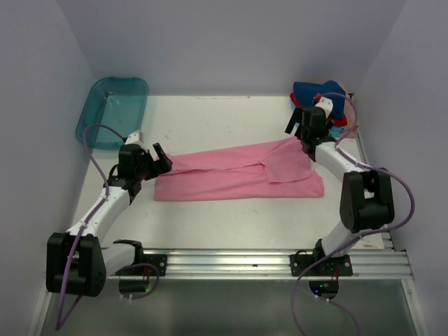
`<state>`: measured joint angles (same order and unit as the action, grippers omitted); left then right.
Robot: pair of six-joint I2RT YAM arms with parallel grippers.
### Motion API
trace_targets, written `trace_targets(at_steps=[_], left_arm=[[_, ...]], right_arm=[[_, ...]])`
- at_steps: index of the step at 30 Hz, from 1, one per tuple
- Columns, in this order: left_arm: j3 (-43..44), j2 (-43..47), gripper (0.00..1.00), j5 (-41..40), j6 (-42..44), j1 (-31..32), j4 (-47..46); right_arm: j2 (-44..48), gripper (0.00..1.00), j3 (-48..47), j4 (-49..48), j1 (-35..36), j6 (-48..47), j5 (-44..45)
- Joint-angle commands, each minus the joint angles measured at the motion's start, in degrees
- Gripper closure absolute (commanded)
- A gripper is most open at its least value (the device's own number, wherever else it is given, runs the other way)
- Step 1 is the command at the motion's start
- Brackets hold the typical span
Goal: Fold and stack the t-shirts
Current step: Fold the tshirt
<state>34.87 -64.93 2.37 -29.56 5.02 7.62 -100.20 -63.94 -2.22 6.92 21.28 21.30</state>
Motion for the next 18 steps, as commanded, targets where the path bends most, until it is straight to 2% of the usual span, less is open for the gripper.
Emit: trace_targets(at_steps=[1,11,14,18], left_arm=[[0.5,-0.8,0.00,1.8,-0.8,0.3,-6.2],[6.3,-18.2,0.03,0.9,-2.9,0.3,-6.6],[5.7,-18.5,0.06,1.9,-3.2,0.3,-9.6],[5.1,-17.3,0.16,3.3,-3.5,0.3,-10.3]], right_arm=[[11.0,0.01,3.3,-5.3,3.1,-0.5,-2.5],[24.8,0.01,14.4,4.8,13.6,0.0,-8.5],[28.2,0.01,16.8,6.1,14.8,-0.5,-8.4],[30.1,0.02,18.2,7.1,14.9,-1.7,-7.9]])
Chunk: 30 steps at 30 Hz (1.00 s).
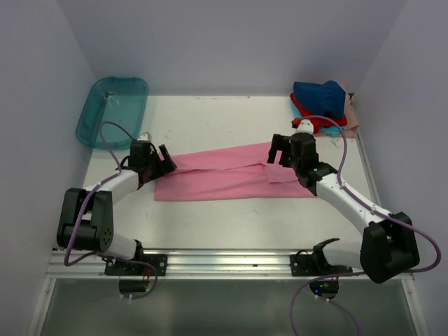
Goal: Fold and stack the t-shirts
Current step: Fold the tshirt
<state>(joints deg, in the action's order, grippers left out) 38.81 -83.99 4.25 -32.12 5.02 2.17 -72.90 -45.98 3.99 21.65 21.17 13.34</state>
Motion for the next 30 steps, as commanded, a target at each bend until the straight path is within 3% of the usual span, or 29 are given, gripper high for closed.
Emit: trace_targets(at_steps=[1,7,19,22,24,26,30], left_arm=[[1.2,2.0,0.18,1.5,-0.9,0.3,-4.6],[0.2,5.5,0.21,-1.7,0.5,0.3,-3.0],[1.8,0.1,0.31,-3.3,1.6,0.3,-2.4],[1.2,-0.1,0.45,-1.8,1.9,0.4,-3.5],[0.9,0.1,0.62,-1.3,1.9,0.3,-4.1],[0.6,1.1,0.72,-0.3,1.9,0.3,-3.8],[-0.7,4.3,0.83,0.9,1.9,0.3,-2.4]], right_arm=[[2.9,0.02,0.4,0.9,0.1,-1.6,0.3],[2.1,0.04,0.8,1.0,0.1,-1.1,-0.1],[2.1,0.11,0.1,1.8,0.1,-0.9,0.4],[2.2,0.13,0.4,1.8,0.1,-0.9,0.4],[2.0,0.14,0.5,1.9,0.1,-0.8,0.0],[1.8,0.16,0.8,1.9,0.1,-0.8,-0.2],[2.0,0.17,1.2,1.8,0.1,-0.6,-0.2]])
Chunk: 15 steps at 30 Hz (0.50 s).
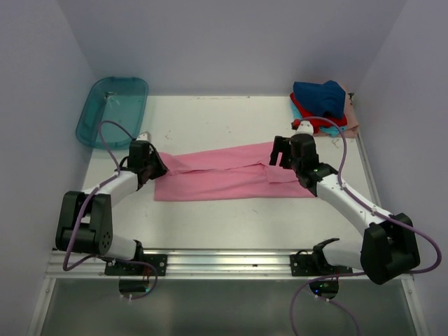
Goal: Fold and stack the t-shirts
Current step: Fold the tshirt
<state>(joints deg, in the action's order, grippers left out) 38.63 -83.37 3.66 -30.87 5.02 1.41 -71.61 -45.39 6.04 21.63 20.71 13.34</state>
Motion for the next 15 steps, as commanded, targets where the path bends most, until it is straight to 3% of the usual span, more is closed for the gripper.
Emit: trace_targets(at_steps=[1,10,15], left_arm=[[-0.9,4.5,0.83,1.6,0.6,0.3,-1.6],[-1.7,11.5,0.84,4.3,0.6,0.3,9.2],[-2.7,12.4,0.83,1.1,1.3,0.3,10.1]], right_arm=[[0.6,0.17,0.6,-0.2,0.1,-0.1,-0.2],[0.2,0.16,-0.4,0.9,0.1,-0.1,-0.1],[0.0,0.16,-0.8,1.4,0.1,-0.6,-0.1]])
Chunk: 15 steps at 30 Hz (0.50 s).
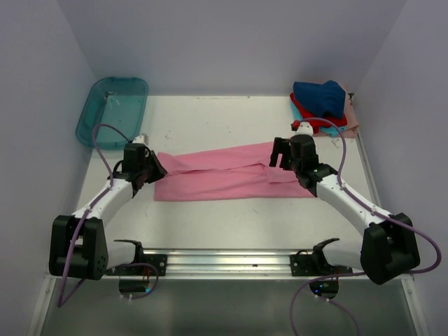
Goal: Fold and stack the t-shirts
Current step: Fold the tshirt
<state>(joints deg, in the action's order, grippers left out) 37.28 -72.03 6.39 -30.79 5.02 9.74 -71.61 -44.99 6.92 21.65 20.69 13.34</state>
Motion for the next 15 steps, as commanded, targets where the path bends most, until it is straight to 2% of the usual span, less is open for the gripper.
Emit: trace_targets(at_steps=[1,2,6,10,15], left_arm=[[-1.4,0.7,0.75,-4.3,1.3,0.3,1.4],[-1.2,-0.3,0.57,-5.2,0.9,0.3,1.3],[-1.1,-1.5,0.39,-8.2,-0.6,0.3,-1.0],[0.6,-3.4,0.37,-11.3,-0.4,0.3,-2.4],[0.5,-6.6,0.47,-10.1,-0.4,0.3,-6.7]], right_arm=[[-0.2,0.14,-1.1,0.4,0.1,-0.4,-0.2],[-0.4,0.14,-0.9,0.0,0.1,-0.4,-0.4],[-1.0,0.12,-0.9,0.1,0.1,-0.1,-0.8],[-0.5,0.12,-0.6,0.2,0.1,-0.4,-0.2],[0.2,0.12,-0.4,0.4,0.0,-0.4,-0.2]])
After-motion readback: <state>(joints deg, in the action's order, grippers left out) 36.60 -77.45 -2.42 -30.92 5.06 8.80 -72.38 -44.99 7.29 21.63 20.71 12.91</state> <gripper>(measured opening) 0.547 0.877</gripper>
